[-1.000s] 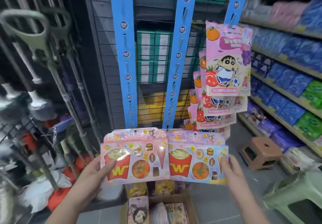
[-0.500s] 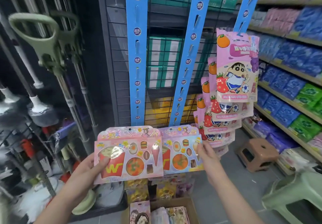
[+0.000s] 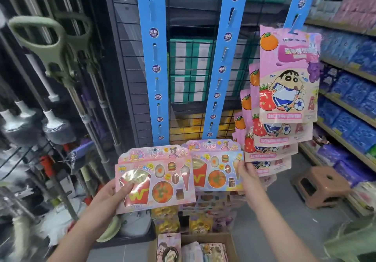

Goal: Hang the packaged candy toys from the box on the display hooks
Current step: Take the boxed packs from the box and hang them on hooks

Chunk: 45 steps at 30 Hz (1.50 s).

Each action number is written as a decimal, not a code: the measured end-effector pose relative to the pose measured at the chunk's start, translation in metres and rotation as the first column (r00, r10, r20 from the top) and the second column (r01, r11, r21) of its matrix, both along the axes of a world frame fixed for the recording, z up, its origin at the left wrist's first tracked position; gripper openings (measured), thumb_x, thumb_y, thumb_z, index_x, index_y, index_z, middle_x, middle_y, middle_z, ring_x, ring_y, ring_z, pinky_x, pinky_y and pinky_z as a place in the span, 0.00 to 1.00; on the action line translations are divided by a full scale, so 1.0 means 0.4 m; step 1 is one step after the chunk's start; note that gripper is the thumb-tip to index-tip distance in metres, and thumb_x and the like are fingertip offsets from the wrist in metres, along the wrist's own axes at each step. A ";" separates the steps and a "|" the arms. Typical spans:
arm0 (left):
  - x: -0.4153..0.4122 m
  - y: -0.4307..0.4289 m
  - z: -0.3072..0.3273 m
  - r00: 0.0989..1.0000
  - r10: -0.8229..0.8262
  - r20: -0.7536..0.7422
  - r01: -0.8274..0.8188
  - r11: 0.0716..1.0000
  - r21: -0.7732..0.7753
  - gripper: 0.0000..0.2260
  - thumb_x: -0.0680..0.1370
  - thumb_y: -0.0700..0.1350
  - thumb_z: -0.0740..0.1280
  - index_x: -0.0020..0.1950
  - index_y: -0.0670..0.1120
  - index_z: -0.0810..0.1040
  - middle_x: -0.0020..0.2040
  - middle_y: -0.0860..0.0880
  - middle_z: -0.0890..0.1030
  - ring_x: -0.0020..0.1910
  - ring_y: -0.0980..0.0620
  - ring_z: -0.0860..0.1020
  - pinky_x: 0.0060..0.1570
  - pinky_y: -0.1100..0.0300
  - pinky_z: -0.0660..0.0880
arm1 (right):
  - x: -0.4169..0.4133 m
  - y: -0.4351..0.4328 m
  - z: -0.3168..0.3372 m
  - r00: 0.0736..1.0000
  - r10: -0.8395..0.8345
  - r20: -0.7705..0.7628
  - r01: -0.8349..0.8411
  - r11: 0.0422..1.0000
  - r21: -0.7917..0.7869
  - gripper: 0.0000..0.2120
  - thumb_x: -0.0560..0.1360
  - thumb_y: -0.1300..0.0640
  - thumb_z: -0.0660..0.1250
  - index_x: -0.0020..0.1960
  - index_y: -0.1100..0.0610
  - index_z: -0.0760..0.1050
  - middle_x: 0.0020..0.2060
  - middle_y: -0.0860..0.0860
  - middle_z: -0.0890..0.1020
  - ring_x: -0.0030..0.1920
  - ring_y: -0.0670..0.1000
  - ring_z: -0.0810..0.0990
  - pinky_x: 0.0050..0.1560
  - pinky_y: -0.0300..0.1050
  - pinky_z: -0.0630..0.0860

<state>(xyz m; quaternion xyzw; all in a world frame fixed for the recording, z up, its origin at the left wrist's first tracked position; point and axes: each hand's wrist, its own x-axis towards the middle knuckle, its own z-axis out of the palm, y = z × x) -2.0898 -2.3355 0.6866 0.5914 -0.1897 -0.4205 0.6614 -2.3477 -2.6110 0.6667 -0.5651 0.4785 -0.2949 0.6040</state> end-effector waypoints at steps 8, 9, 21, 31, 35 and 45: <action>-0.025 -0.030 -0.024 0.999 0.006 -0.031 -0.005 1.000 0.023 0.12 0.81 0.40 0.64 0.63 0.39 0.78 0.55 0.35 0.86 0.46 0.41 0.88 0.42 0.54 0.86 | 0.019 -0.047 -0.019 1.000 0.001 0.004 -0.001 1.000 0.005 0.19 0.83 0.41 0.59 0.72 0.44 0.71 0.66 0.44 0.78 0.68 0.51 0.74 0.71 0.56 0.69; -0.028 -0.033 -0.029 0.999 0.008 -0.033 -0.007 1.000 0.023 0.12 0.81 0.41 0.65 0.63 0.39 0.78 0.55 0.35 0.86 0.46 0.41 0.88 0.42 0.54 0.85 | 0.020 -0.050 -0.023 1.000 -0.004 -0.004 0.004 1.000 -0.001 0.19 0.83 0.41 0.59 0.72 0.44 0.71 0.66 0.44 0.77 0.68 0.51 0.74 0.69 0.54 0.69; -0.040 -0.069 -0.068 1.000 0.017 0.011 -0.018 0.999 0.044 0.25 0.72 0.58 0.78 0.60 0.43 0.81 0.58 0.31 0.83 0.60 0.34 0.82 0.70 0.34 0.70 | 0.032 -0.052 -0.069 0.994 -0.094 -0.061 0.086 0.989 -0.123 0.13 0.82 0.47 0.64 0.66 0.48 0.74 0.57 0.45 0.81 0.61 0.51 0.80 0.56 0.46 0.73; -0.069 -0.129 -0.072 0.997 -0.061 0.054 0.056 0.993 0.103 0.17 0.81 0.46 0.68 0.68 0.42 0.76 0.59 0.39 0.86 0.59 0.37 0.84 0.66 0.39 0.76 | 0.014 -0.029 -0.037 0.984 -0.130 -0.118 0.111 0.981 -0.160 0.16 0.82 0.53 0.66 0.68 0.57 0.73 0.55 0.44 0.80 0.57 0.46 0.79 0.49 0.32 0.71; -0.090 -0.167 -0.069 0.996 -0.087 0.030 0.084 0.991 0.103 0.18 0.80 0.46 0.69 0.69 0.43 0.75 0.59 0.40 0.86 0.58 0.37 0.85 0.55 0.45 0.83 | -0.017 0.017 -0.022 0.995 -0.035 -0.094 0.018 0.984 -0.178 0.16 0.81 0.49 0.65 0.67 0.52 0.74 0.59 0.43 0.79 0.57 0.39 0.77 0.43 0.27 0.73; -0.137 -0.256 -0.005 0.995 -0.087 0.050 0.087 0.996 -0.005 0.18 0.81 0.48 0.67 0.69 0.44 0.73 0.60 0.40 0.85 0.58 0.38 0.85 0.61 0.40 0.79 | -0.017 0.045 0.062 0.982 0.187 0.040 -0.177 0.968 -0.178 0.18 0.77 0.37 0.66 0.65 0.29 0.68 0.60 0.32 0.79 0.58 0.31 0.78 0.55 0.33 0.76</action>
